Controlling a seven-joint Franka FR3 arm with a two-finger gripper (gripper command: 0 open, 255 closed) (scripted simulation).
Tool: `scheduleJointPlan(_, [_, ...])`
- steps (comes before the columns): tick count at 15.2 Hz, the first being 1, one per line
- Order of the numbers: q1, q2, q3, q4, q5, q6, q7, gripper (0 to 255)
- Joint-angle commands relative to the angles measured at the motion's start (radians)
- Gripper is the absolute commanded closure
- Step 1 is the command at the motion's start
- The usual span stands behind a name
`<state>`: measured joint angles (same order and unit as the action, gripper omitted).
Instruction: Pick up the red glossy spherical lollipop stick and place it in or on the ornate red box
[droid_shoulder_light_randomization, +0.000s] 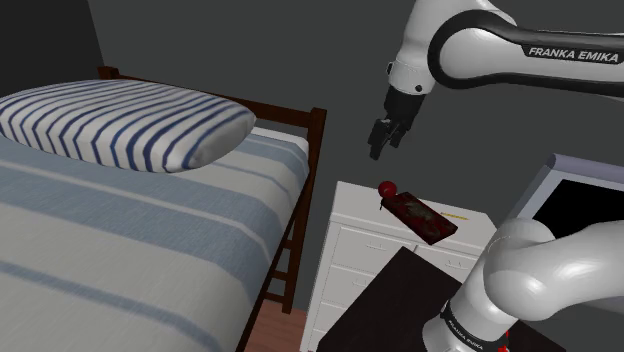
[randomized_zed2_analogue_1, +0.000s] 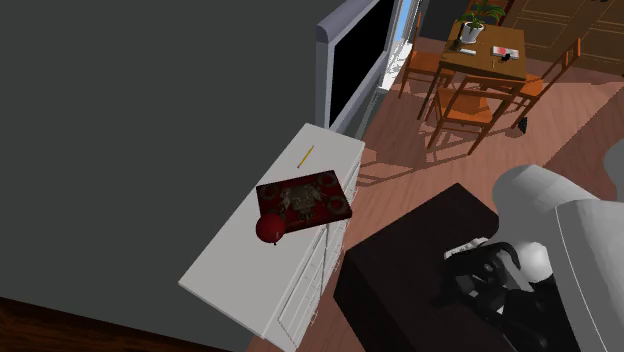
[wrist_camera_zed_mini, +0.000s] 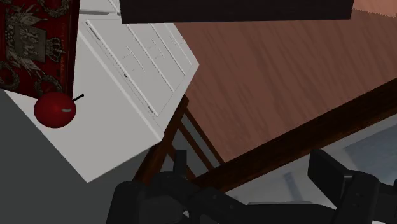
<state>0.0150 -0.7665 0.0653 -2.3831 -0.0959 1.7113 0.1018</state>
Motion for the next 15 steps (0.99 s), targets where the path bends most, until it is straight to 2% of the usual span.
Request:
scheduleJointPlan(1, [0.0, 0.0, 0.0, 0.0, 0.0, 0.0, 0.0, 0])
scheduleJointPlan(15, [-0.168, 0.385, -0.156, 0.072, -0.047, 0.252, 0.086, 0])
